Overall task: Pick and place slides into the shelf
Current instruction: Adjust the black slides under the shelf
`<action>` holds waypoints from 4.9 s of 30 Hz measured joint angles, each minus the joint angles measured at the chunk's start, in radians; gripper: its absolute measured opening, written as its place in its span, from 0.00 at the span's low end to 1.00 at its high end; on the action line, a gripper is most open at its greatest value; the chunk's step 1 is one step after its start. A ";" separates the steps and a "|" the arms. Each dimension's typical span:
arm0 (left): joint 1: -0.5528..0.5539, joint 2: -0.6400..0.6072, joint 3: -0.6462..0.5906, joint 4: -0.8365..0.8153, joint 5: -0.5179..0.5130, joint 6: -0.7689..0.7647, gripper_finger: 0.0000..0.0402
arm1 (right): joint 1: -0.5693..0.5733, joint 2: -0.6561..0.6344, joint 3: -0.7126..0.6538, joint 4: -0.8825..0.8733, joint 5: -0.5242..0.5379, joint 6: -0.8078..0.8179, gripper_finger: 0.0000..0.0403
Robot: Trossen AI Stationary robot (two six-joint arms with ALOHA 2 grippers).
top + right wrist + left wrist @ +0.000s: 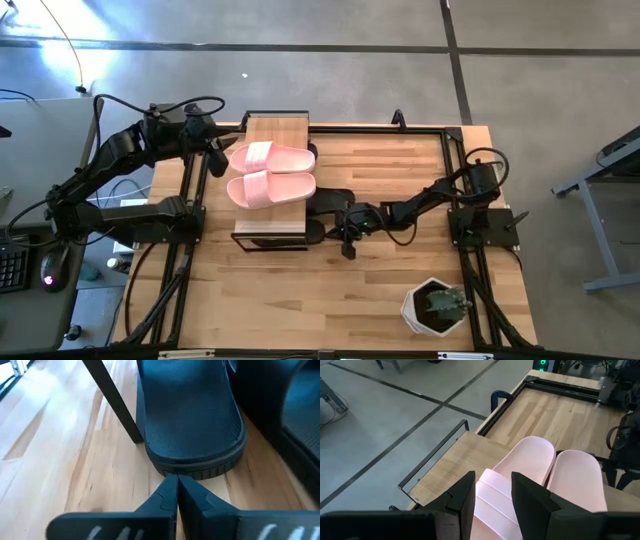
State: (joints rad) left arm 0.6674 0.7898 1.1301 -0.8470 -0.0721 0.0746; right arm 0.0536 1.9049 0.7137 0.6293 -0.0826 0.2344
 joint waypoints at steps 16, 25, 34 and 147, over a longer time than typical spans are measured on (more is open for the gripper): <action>0.000 0.000 0.000 -0.002 0.000 0.003 0.28 | 0.032 -0.089 0.011 -0.167 0.125 -0.030 0.00; 0.000 0.000 0.000 -0.002 0.001 0.003 0.28 | 0.067 -0.413 0.011 -0.633 0.435 -0.012 0.00; 0.000 0.000 0.000 -0.002 0.000 0.001 0.28 | -0.025 -0.684 -0.225 -0.642 0.410 0.155 0.00; 0.145 -0.212 -0.289 -0.215 -0.411 -0.641 0.01 | -0.289 -0.134 -0.121 -0.087 -0.111 0.036 0.00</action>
State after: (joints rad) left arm 0.8121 0.5778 0.8415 -1.0618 -0.4835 -0.5661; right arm -0.2359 1.7710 0.5922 0.5420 -0.1935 0.2702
